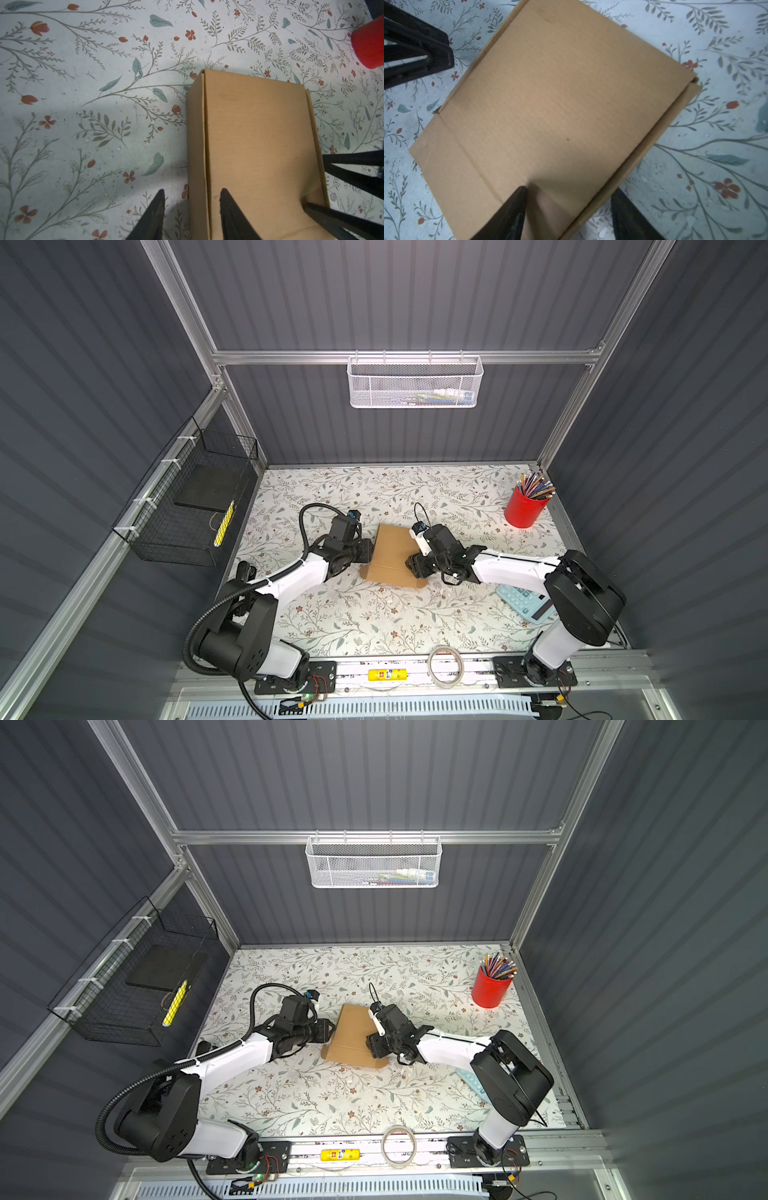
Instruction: Fold the paper box
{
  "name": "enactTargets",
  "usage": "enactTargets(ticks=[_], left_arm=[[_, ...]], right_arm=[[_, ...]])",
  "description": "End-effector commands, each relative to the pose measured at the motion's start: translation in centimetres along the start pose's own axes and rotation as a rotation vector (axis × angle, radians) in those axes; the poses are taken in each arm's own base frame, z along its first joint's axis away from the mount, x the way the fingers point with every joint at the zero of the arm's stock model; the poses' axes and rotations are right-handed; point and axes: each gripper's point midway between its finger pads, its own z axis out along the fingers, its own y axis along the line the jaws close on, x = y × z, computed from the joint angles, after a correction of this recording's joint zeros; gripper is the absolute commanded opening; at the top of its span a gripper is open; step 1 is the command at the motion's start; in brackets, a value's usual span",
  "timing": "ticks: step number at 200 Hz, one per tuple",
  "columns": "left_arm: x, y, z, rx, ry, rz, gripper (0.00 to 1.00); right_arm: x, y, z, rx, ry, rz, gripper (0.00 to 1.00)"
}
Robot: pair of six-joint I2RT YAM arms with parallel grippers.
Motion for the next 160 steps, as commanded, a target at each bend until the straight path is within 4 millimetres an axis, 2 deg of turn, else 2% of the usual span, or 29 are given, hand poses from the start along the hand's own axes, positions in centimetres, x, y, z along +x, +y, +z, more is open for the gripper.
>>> enactTargets(ticks=[1,42,59,160], left_arm=[[-0.6,-0.5,0.3,0.032,0.023,0.017,0.41],[-0.5,-0.5,1.1,0.046,0.037,0.009,0.37],[-0.4,-0.4,1.2,0.047,0.040,0.009,0.32],[0.3,-0.2,1.5,0.050,0.069,0.010,0.21]], right_arm=[[1.9,-0.8,-0.1,0.018,0.074,-0.037,0.64],[1.5,-0.7,-0.3,0.013,0.061,-0.039,0.64],[1.6,-0.8,-0.3,0.015,0.060,-0.038,0.63],[1.3,-0.9,-0.5,0.018,0.054,-0.039,0.62]])
